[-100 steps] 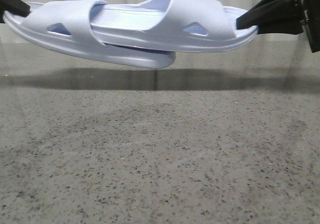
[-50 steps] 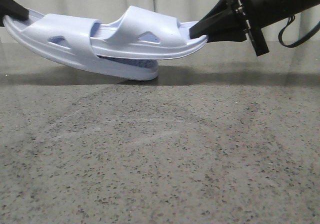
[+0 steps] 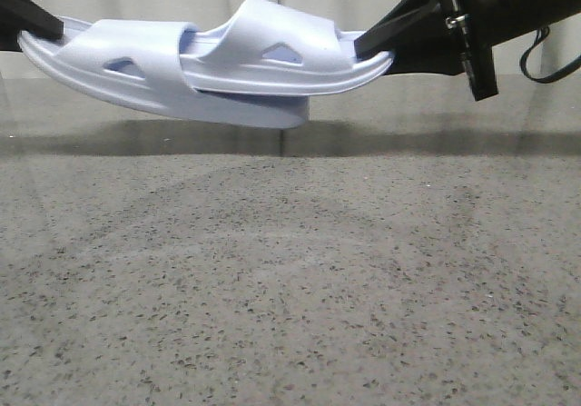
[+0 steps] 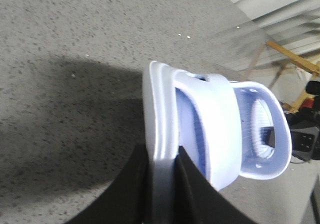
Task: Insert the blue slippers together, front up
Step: 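Slide the right-held slipper onto the left-held slipper, stacking them, then lower the stacked slippers onto the table and open both grippers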
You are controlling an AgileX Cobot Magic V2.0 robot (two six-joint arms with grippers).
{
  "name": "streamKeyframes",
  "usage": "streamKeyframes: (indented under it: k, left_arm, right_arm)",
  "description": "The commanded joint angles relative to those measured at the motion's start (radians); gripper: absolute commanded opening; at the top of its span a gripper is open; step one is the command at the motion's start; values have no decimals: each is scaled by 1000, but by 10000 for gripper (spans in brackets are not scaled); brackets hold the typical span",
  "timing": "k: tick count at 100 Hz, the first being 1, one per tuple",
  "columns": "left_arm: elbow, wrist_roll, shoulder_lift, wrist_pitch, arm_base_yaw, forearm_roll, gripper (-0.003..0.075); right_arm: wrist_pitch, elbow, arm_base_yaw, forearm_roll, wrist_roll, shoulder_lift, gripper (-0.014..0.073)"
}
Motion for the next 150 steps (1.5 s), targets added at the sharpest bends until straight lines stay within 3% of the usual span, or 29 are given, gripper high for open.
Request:
streamKeyframes:
  k: [1,40,83,95,117,132,150]
  left_arm:
    - [-25,-3,-39,133,12,-85,15]
    - [-25,3,-39,54,21,-90,15]
    - [-25,51,2,-45,-92,-38,24]
    - [-25,76,4,-66,-96,-18,122]
    - [-25,76,4,-109,-96,68,462]
    - [-35,107,-3,-99,-64,87,478]
    - [-91,109,-6,21,27,104,476]
  right_arm:
    - [148,-32,-47,68,-6,-56,133]
    - [177,-32,-217,17,19,-167,133]
    - [177,-32,-233,-15,55,-210,133]
    - [177,-32,-233,-30,64,-210,133]
    - [177,-32,-233,-30,64,-210,133]
    - [177,-32,-233,-32,64,-210,133]
    - [177,-32,-233,-37,64,-212,133]
